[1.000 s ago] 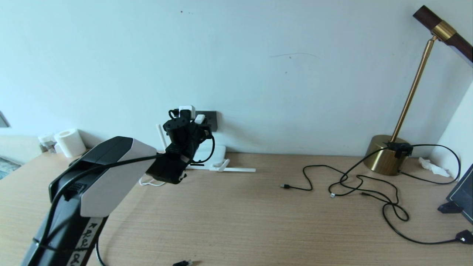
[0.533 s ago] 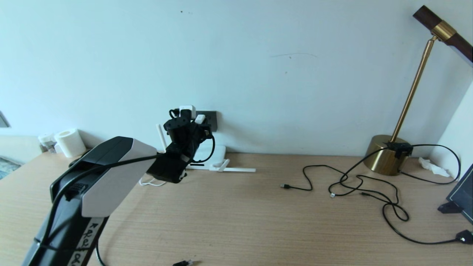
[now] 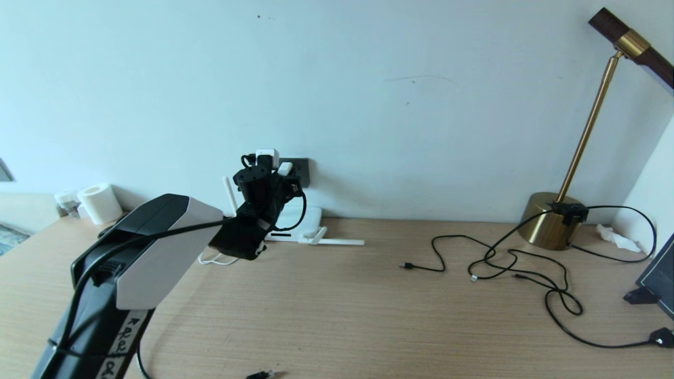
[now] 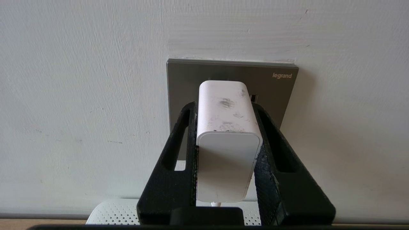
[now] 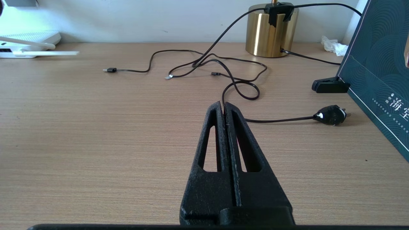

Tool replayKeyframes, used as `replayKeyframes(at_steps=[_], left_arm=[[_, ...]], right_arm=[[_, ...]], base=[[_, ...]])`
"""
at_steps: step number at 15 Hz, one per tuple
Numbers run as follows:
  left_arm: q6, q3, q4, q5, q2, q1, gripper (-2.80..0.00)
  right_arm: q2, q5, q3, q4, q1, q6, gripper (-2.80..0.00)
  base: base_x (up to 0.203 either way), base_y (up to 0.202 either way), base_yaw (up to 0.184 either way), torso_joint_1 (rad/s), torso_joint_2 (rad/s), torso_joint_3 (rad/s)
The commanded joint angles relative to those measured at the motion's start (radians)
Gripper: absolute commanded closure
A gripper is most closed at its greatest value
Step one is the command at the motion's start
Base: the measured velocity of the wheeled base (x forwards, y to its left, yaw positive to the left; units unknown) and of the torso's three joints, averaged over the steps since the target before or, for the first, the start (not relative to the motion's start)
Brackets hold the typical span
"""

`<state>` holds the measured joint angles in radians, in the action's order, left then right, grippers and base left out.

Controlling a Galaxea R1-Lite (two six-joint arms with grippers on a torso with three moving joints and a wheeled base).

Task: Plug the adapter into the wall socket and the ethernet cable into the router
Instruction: Plug plug into socket

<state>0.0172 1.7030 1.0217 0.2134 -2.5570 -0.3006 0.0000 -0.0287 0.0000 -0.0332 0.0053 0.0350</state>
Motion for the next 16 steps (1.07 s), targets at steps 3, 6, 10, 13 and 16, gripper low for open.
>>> replayKeyframes(at_steps=[3,6,10,13,16], left_arm=[[0.001,-0.002,0.005,0.002,0.0,0.0,0.0],[0.001,-0.003,0.002,0.001,0.0,-0.002,0.0],[0.001,-0.002,-0.005,0.003,-0.009,-0.005,0.0],[0.001,0.0,-0.018,0.023,-0.012,-0.006,0.0],[0.001,0.0,-0.022,0.023,-0.012,-0.006,0.0]], right_arm=[[0.0,0.001,0.009,-0.001,0.001,0.0,0.0],[0.0,0.0,0.009,-0.001,0.001,0.0,0.0],[0.0,0.001,0.009,-0.001,0.001,0.0,0.0],[0.0,0.001,0.009,-0.001,0.001,0.0,0.0],[0.0,0.0,0.009,-0.001,0.001,0.0,0.0]], base=[[0.0,0.0,0.0,0.0,0.0,0.0],[0.0,0.0,0.0,0.0,0.0,0.0],[0.0,0.0,0.0,0.0,0.0,0.0],[0.0,0.0,0.0,0.0,0.0,0.0],[0.0,0.0,0.0,0.0,0.0,0.0]])
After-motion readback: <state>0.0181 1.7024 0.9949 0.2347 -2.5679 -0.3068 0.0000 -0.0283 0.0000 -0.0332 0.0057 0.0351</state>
